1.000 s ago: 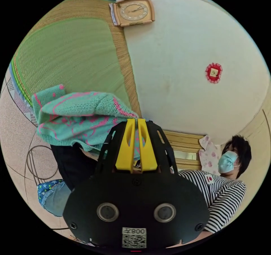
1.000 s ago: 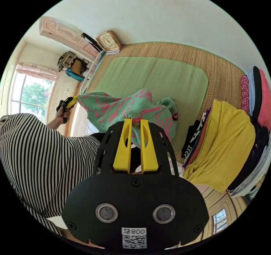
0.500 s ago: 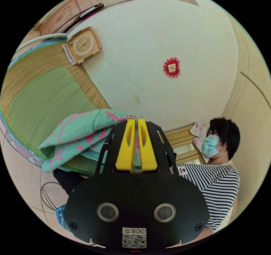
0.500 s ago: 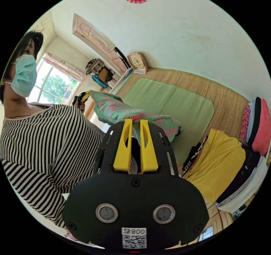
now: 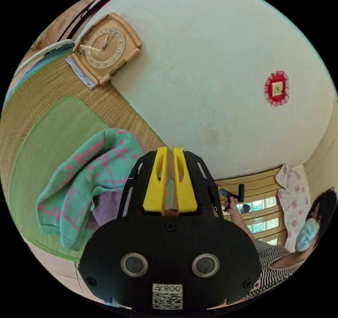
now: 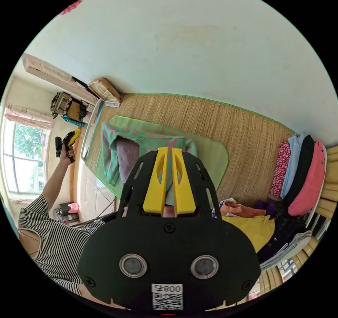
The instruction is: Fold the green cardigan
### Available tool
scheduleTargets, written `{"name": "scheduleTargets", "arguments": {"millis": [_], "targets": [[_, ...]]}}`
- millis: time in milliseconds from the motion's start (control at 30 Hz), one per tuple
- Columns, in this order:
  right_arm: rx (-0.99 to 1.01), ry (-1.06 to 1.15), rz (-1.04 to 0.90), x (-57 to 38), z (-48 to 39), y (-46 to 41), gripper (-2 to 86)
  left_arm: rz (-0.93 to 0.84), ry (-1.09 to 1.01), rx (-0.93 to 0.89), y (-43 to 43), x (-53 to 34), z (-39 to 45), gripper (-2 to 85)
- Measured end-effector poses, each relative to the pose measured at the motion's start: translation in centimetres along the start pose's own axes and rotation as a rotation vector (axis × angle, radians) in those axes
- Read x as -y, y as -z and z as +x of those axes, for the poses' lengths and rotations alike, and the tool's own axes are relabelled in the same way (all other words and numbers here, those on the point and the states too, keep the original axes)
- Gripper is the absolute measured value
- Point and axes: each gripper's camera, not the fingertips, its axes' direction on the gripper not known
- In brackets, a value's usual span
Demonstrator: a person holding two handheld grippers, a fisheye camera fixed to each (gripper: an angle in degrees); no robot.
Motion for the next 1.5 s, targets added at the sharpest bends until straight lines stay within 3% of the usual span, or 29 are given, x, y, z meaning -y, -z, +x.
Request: {"name": "scheduleTargets", "arguments": {"millis": [100, 267, 400, 867, 1200, 1500], "targets": [[-0.022, 0.013, -0.115, -1.5, -0.5, -6.3, 3.8, -0.149, 0.095, 0.082, -1.1, -1.2, -4.1, 4.8], [0.018, -0.172, -0.326, -5.9, 2.2, -16.8, 7.8, -0.389, 0.304, 0.182, -3.2, -5.3, -10.3, 6.2], [0.07, -0.275, -0.379, -7.1, 3.5, -21.3, 9.2, -0.511, 0.44, 0.161, -5.9, -8.1, -12.8, 7.0], [-0.149, -0.223, -0.557, -2.8, 9.3, -35.3, 9.3, -0.768, 0.289, 0.15, -17.1, -5.8, -12.3, 7.4], [-0.162, -0.129, -0.551, 0.0, 6.8, -35.7, 1.5, -0.753, 0.294, 0.142, -18.2, -3.5, -12.2, 5.1], [-0.397, -0.035, -0.458, 9.1, 6.9, -25.4, 0.9, -0.659, 0.271, 0.149, -14.9, -1.1, -11.9, 4.4]]}}
